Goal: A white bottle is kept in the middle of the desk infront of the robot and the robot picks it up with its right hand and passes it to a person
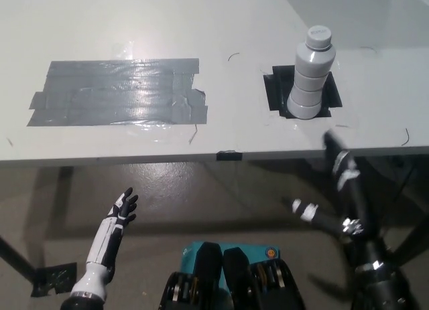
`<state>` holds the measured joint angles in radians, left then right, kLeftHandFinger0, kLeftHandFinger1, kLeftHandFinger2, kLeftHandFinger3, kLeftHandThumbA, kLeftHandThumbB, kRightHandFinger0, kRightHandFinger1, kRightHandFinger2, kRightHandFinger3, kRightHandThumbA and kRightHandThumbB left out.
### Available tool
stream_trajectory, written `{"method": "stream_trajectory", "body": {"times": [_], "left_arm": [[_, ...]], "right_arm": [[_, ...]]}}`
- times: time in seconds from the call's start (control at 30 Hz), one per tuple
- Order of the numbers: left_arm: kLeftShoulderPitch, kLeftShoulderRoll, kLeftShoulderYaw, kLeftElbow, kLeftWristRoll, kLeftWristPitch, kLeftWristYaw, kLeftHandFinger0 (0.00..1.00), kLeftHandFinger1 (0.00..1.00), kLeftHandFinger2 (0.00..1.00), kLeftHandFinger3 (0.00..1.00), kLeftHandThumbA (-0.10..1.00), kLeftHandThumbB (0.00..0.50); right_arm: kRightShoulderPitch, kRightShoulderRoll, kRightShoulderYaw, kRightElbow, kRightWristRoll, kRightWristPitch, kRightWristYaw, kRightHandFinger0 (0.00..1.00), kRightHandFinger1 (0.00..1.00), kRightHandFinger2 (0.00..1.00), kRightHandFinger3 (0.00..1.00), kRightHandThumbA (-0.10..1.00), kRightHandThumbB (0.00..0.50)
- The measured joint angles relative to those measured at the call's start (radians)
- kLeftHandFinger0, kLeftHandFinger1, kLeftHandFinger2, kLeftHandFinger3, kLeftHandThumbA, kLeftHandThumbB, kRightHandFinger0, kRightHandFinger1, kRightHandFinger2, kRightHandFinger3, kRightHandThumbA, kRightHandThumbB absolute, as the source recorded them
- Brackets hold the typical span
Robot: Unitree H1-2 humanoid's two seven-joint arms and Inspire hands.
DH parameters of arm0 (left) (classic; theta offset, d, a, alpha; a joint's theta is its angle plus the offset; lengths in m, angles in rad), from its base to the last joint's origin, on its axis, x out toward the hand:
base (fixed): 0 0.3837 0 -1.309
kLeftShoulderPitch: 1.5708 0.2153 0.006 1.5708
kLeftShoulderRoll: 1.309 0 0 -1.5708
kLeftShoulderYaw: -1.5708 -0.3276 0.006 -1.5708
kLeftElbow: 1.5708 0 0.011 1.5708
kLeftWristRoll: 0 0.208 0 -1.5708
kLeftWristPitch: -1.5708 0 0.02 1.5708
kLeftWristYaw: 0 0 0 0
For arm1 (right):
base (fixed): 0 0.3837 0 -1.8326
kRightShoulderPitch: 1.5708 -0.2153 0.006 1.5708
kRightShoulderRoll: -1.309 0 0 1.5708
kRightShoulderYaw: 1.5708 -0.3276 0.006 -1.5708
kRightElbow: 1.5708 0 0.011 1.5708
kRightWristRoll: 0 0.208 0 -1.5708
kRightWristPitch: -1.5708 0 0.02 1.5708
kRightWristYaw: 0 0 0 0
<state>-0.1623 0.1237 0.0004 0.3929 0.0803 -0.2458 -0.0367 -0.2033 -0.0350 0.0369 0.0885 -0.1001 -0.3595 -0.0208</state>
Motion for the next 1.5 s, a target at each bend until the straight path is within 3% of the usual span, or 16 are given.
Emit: {"method": "stream_trajectory", "body": {"times": [0.1,0.17,0.27,0.33,0.5,0.6,0.77,0.97,1.07,1.23,1.43,1.5], "left_arm": [[0.001,-0.001,0.001,0.002,-0.007,-0.016,-0.001,1.00,1.00,1.00,1.00,1.00,0.108],[0.001,0.000,0.002,0.002,-0.009,-0.024,-0.002,1.00,1.00,1.00,1.00,1.00,0.111],[0.001,0.000,0.004,0.005,-0.014,-0.034,-0.002,1.00,1.00,1.00,1.00,1.00,0.124],[0.001,0.000,0.004,0.006,-0.014,-0.039,-0.002,1.00,1.00,1.00,1.00,1.00,0.119],[0.000,0.001,0.004,0.009,-0.014,-0.050,-0.002,1.00,1.00,1.00,1.00,1.00,0.142],[0.001,0.002,0.003,0.009,-0.013,-0.051,-0.002,1.00,1.00,1.00,1.00,1.00,0.140],[0.000,0.003,0.003,0.011,-0.013,-0.053,-0.002,1.00,1.00,1.00,1.00,1.00,0.132],[-0.002,0.006,0.002,0.012,-0.012,-0.053,-0.002,1.00,1.00,1.00,1.00,1.00,0.124],[-0.002,0.006,0.002,0.012,-0.011,-0.053,-0.002,1.00,1.00,1.00,1.00,1.00,0.111],[-0.002,0.007,0.002,0.012,-0.009,-0.054,-0.002,1.00,1.00,1.00,1.00,1.00,0.116],[-0.002,0.007,0.001,0.011,-0.009,-0.054,-0.002,1.00,1.00,1.00,1.00,1.00,0.107],[-0.002,0.007,0.001,0.011,-0.009,-0.054,-0.002,1.00,1.00,1.00,1.00,1.00,0.111]], "right_arm": [[-0.035,-0.004,-0.030,-0.048,0.000,0.014,-0.007,1.00,1.00,1.00,1.00,1.00,0.382],[-0.068,-0.007,-0.053,-0.052,0.000,0.026,-0.015,1.00,1.00,1.00,1.00,1.00,0.343],[-0.127,-0.012,-0.084,-0.041,0.007,0.044,-0.022,1.00,1.00,1.00,1.00,1.00,0.332],[-0.155,-0.015,-0.095,-0.034,0.009,0.056,-0.024,1.00,1.00,1.00,1.00,1.00,0.350],[-0.231,-0.026,-0.118,0.069,0.017,0.071,-0.030,1.00,1.00,1.00,1.00,1.00,0.331],[-0.290,-0.039,-0.132,0.176,0.018,0.086,-0.036,1.00,1.00,1.00,1.00,1.00,0.360],[-0.381,-0.062,-0.143,0.336,0.019,0.111,-0.044,1.00,1.00,1.00,1.00,1.00,0.310],[-0.489,-0.076,-0.157,0.538,0.028,0.111,-0.055,1.00,1.00,1.00,1.00,1.00,0.336],[-0.526,-0.074,-0.158,0.604,0.035,0.120,-0.059,1.00,1.00,1.00,1.00,1.00,0.414],[-0.574,-0.066,-0.152,0.683,0.039,0.142,-0.064,1.00,1.00,1.00,1.00,1.00,0.378],[-0.612,-0.041,-0.126,0.766,0.038,0.143,-0.069,1.00,1.00,1.00,1.00,1.00,0.476],[-0.622,-0.035,-0.117,0.801,0.038,0.144,-0.070,1.00,1.00,1.00,1.00,1.00,0.481]]}}
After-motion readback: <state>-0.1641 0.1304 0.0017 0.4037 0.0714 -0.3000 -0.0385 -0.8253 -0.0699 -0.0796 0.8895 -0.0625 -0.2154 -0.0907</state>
